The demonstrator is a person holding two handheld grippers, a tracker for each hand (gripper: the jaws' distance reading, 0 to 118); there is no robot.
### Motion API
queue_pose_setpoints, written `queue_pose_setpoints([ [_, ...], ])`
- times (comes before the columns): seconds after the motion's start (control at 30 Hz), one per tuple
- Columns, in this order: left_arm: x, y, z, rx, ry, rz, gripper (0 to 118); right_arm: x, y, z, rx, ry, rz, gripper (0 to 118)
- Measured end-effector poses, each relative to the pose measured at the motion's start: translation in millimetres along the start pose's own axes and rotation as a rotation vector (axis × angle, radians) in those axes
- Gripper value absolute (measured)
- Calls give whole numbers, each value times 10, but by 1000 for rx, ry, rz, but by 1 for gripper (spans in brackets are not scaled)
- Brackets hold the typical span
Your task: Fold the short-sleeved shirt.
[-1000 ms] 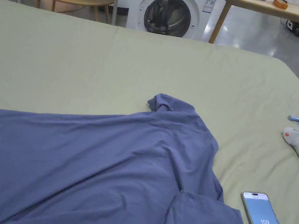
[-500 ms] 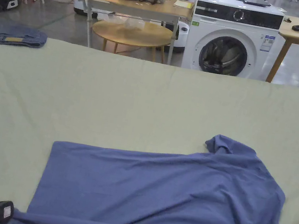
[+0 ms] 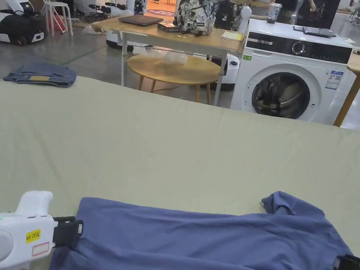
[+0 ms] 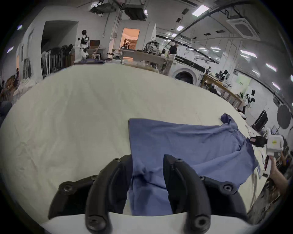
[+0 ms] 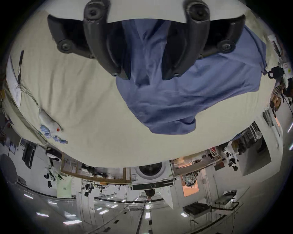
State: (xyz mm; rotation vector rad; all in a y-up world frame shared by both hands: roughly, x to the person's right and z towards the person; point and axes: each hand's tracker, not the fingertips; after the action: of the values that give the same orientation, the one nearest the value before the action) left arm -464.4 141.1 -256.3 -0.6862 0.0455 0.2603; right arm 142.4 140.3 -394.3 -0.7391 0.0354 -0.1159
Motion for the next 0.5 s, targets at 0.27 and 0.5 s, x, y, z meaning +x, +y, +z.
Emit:
queue_pose_setpoints([
  [0.27,257,111,857,167,-142,42,38,138,-90,870,192,116,-68,37],
  [0.5,665,-309,1644,299,-199,-19,0,-235,-553,1925,318,186,3,0],
])
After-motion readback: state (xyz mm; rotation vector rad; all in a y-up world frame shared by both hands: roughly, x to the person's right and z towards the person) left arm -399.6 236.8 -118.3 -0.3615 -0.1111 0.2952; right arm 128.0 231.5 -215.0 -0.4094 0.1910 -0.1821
